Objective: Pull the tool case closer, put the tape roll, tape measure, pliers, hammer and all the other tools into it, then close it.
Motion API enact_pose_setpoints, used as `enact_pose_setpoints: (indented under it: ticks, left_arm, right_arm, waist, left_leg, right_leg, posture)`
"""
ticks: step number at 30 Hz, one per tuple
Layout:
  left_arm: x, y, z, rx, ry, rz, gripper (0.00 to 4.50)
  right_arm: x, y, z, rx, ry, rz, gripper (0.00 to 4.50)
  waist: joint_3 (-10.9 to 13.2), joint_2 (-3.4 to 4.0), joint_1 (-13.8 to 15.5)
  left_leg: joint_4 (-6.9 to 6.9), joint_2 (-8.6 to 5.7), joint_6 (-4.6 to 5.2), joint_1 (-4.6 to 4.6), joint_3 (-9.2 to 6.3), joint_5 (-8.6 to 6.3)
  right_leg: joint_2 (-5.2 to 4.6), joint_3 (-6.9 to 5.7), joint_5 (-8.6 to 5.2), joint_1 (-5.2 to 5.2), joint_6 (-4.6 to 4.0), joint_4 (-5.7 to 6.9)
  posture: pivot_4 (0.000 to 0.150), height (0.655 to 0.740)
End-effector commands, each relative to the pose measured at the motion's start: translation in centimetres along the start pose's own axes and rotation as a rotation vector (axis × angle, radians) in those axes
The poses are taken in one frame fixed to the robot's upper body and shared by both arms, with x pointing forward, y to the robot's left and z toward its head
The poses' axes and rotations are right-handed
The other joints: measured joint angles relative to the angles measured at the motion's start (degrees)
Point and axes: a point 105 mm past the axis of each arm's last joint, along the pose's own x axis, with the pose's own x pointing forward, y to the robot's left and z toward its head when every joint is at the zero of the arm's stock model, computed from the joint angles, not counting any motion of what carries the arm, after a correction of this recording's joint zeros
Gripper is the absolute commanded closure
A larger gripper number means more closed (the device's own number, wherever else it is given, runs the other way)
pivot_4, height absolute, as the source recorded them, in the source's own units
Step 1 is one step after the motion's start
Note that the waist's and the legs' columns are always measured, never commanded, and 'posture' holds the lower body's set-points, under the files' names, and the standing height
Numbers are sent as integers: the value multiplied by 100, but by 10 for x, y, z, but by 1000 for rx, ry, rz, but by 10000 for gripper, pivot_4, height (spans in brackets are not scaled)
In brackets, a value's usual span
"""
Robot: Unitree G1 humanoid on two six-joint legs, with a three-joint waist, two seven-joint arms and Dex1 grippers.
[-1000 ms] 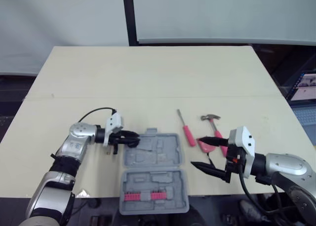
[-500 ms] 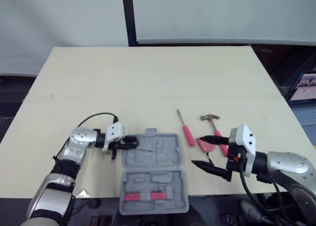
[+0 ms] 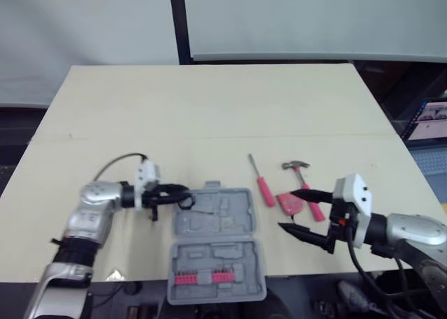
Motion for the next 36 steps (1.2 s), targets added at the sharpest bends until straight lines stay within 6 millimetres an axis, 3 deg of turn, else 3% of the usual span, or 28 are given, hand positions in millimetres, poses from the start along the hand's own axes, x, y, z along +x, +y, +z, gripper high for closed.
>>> enact_pose_setpoints:
  ticks: [1, 4, 5, 9, 14, 16, 20, 25, 30, 36]
  left_arm:
    - [-55, 5, 9, -25, 5, 199, 17978]
    - [-118, 15, -10, -80, 90, 452, 2822]
    - [-140, 17, -16, -98, 109, 535, 686]
    - [-232, 7, -41, -154, 237, 843, 686]
    - [-281, -16, -50, -172, 329, 982, 686]
    - [-285, -19, -52, -173, 341, 988, 686]
    - [-258, -23, -47, -153, 320, 846, 686]
    - [-178, -37, -37, -34, 370, 486, 686]
    - [-93, -60, -2, 68, 276, 114, 686]
    - [-24, -94, 34, 144, 136, -276, 686]
  right_arm:
    - [-39, -31, -7, -9, 50, -157, 0]
    - [-78, -50, -20, 23, 121, -261, 0]
    - [-91, -56, -25, 31, 147, -292, 0]
    - [-142, -73, -46, 84, 244, -417, 0]
    - [-177, -88, -63, 100, 312, -521, 0]
    - [-180, -92, -63, 93, 309, -534, 0]
    - [-156, -87, -50, 72, 265, -465, 0]
    - [-108, -56, -37, 81, 182, -363, 0]
    - [-60, -9, -31, 117, 113, -297, 0]
    - [-22, 26, -35, 228, 77, -324, 0]
  waist:
    - [-3, 5, -36]
    - [-2, 6, -52]
    - [1, 2, -61]
    - [10, -19, -109]
    - [12, -26, -115]
    - [11, -27, -105]
    - [2, -11, -117]
    - [1, -9, -104]
    - [1, -8, -92]
    - [0, -6, -129]
  left_leg:
    - [-11, -2, -1, 7, 2, -1]
    - [-21, -4, -1, 12, 8, -1]
    - [-22, -4, 3, 13, 8, -4]
    - [-35, 0, 26, 27, 7, -38]
    - [-51, 7, -10, 104, 17, -112]
    - [-57, 7, -11, 101, 19, -114]
    - [-84, 7, -16, 97, 26, -110]
    - [-103, 11, 1, 90, 28, -86]
    - [-110, 12, -6, 85, 26, -81]
    - [-107, 9, -39, 90, 28, -53]
  right_leg:
    - [-3, 3, 0, 5, 0, -7]
    - [-4, 7, 0, 6, 0, -21]
    - [-4, 8, 0, 7, -1, -24]
    - [-5, 7, 2, 16, -8, -35]
    - [-24, 6, -4, 92, -25, -110]
    - [-27, 4, -1, 89, -28, -120]
    - [-25, 6, 0, 89, -34, -127]
    - [-12, 10, 0, 86, -35, -130]
    - [-4, 12, -1, 85, -34, -136]
    - [-1, 17, 6, 83, -26, -118]
  posture:
    - [1500, 7400]
    - [1500, 7400]
    - [1500, 7400]
    - [1500, 7400]
    - [1500, 7400]
    - [1500, 7400]
    - [1500, 7400]
    - [1500, 7400]
    - [1500, 7400]
    - [1500, 7400]
